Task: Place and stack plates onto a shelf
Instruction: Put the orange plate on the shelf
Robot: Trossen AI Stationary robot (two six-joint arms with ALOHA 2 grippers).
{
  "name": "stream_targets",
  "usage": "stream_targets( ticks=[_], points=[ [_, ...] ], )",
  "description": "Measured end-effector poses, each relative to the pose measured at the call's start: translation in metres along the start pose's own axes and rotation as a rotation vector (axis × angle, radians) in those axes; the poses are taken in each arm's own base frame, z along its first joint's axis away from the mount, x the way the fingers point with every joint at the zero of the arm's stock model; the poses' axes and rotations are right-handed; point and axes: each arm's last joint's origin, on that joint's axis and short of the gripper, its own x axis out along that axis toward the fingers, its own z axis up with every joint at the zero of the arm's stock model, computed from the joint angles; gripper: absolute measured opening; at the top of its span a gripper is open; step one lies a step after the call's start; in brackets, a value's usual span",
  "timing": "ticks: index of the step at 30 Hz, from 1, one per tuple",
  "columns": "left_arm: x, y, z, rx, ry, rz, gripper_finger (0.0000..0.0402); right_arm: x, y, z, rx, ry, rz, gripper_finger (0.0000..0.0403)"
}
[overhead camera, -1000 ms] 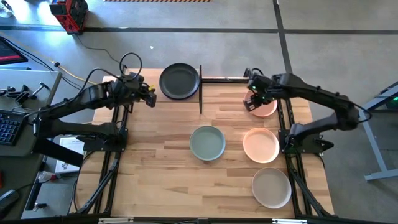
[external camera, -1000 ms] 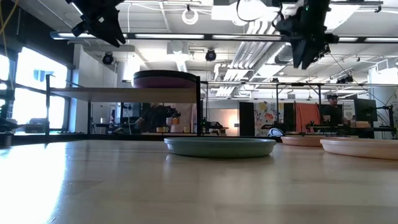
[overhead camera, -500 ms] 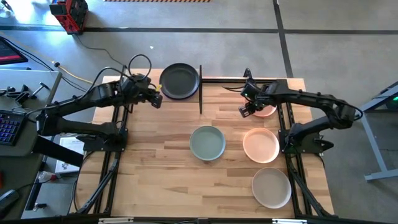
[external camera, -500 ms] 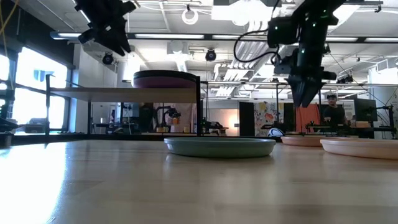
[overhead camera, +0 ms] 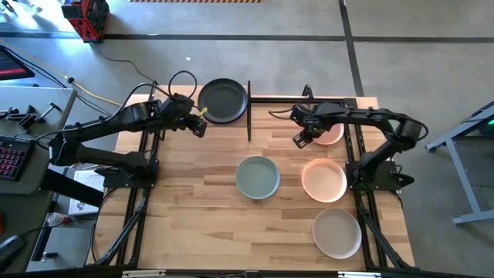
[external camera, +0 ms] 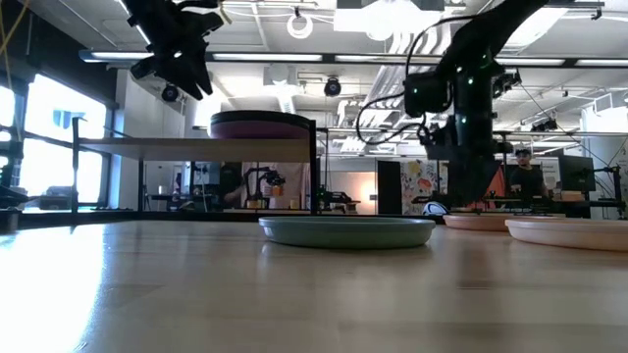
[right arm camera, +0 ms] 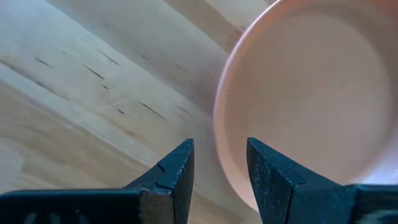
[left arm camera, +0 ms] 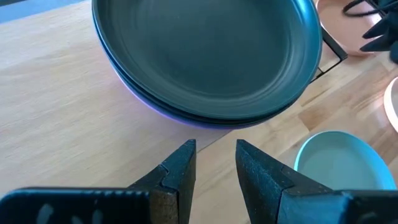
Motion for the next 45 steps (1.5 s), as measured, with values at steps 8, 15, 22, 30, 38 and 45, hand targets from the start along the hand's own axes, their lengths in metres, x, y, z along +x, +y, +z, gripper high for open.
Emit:
stream_targets(
  ticks=[8, 15, 22, 30, 38, 45],
  points=[
    [0.000, 0.000, 0.000, 0.000, 0.000, 0.000, 0.0104, 0.032, 0.008, 0.006, -0.039, 0.079, -0.056, 0.0124],
    [0.000, 0.000, 0.000, 0.000, -0.001, 0.000, 0.0104, 0.047, 0.012, 0.007, -0.055, 0.129, -0.095, 0.0118],
    [0.000, 0.000, 0.000, 0.001, 0.000, 0.000, 0.0104, 0.045, 0.011, 0.006, -0.055, 0.144, -0.085, 0.0042],
    [0.000, 0.000, 0.000, 0.001, 0.000, 0.000, 0.0104, 0.037, 0.011, 0.009, -0.057, 0.190, -0.089, 0.0004],
    [0.000, 0.000, 0.000, 0.000, 0.012, -0.017, 0.0104, 0.000, 0.021, 0.012, -0.088, 0.162, -0.071, 0.0001],
    [0.000, 0.001, 0.001, -0.007, 0.013, -0.017, 0.0104, -0.050, 0.026, 0.004, -0.017, 0.062, -0.034, 0.0000]
  ],
)
